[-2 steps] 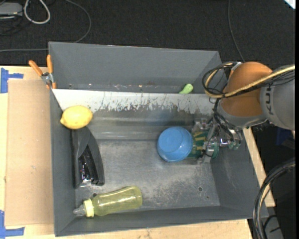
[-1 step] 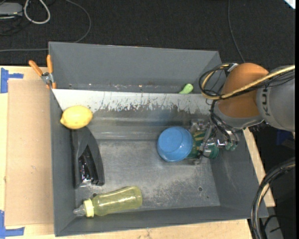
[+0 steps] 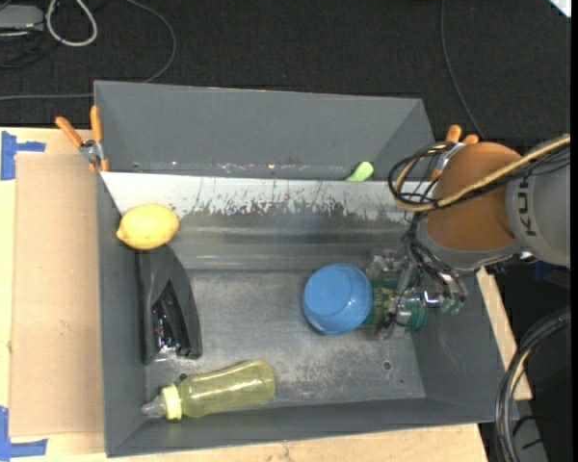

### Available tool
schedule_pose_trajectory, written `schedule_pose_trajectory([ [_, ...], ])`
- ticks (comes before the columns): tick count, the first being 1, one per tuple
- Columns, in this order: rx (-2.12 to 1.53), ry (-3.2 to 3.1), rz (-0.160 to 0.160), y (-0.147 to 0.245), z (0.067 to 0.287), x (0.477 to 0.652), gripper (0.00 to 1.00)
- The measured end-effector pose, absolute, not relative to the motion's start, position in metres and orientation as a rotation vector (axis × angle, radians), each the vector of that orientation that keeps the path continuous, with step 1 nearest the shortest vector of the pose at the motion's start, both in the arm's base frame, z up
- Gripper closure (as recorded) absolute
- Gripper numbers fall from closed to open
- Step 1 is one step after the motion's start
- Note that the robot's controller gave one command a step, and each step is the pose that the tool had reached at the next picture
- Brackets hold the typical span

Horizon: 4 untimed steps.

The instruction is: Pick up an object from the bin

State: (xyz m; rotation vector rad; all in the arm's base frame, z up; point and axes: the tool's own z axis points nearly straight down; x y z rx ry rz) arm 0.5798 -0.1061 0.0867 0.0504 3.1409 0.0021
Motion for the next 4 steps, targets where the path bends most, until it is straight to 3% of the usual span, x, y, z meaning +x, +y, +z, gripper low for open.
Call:
schedule_pose_trajectory([
  [1, 0.105, 3.137, 0.006, -0.103, 0.069, 0.608, 0.0],
  [2, 0.07, 3.14, 0.003, -0.092, 0.07, 0.574, 1.0],
  [3, 0.068, 3.141, 0.003, -0.091, 0.07, 0.574, 1.0],
  [4, 0.058, 3.152, 0.005, -0.086, 0.098, 0.571, 1.0],
])
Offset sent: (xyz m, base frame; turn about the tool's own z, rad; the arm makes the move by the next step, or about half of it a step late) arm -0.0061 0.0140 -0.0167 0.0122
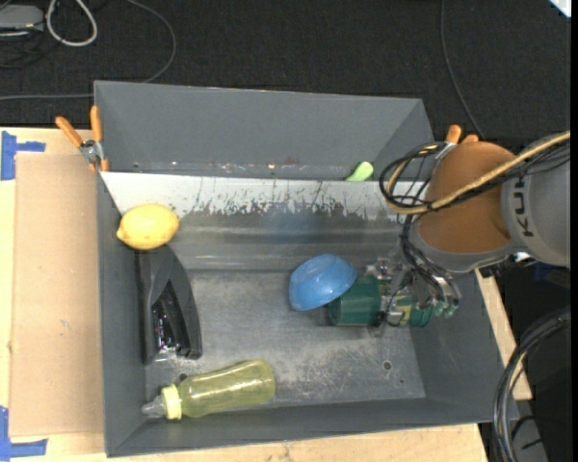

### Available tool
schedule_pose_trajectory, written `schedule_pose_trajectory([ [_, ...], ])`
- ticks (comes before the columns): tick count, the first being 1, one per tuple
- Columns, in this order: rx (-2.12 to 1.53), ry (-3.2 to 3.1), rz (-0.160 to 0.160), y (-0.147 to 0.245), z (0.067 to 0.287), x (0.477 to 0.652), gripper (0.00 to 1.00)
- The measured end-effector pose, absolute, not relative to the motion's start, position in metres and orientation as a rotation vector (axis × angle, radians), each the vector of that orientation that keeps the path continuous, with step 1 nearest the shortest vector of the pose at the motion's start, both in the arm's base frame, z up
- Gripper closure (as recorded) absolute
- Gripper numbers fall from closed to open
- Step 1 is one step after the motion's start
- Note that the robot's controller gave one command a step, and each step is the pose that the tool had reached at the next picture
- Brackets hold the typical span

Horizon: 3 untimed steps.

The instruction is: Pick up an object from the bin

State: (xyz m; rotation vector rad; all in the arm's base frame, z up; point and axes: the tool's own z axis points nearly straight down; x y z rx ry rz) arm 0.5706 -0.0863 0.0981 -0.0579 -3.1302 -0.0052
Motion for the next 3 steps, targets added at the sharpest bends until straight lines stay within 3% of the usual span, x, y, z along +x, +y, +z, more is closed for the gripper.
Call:
schedule_pose_trajectory([
  [1, 0.47, -3.099, -0.009, -0.07, 0.118, 0.603, 1.0],
  [2, 0.204, -3.126, -0.009, -0.08, 0.204, 0.591, 1.0],
  [3, 0.187, -3.133, -0.006, -0.079, 0.232, 0.601, 1.0],
])
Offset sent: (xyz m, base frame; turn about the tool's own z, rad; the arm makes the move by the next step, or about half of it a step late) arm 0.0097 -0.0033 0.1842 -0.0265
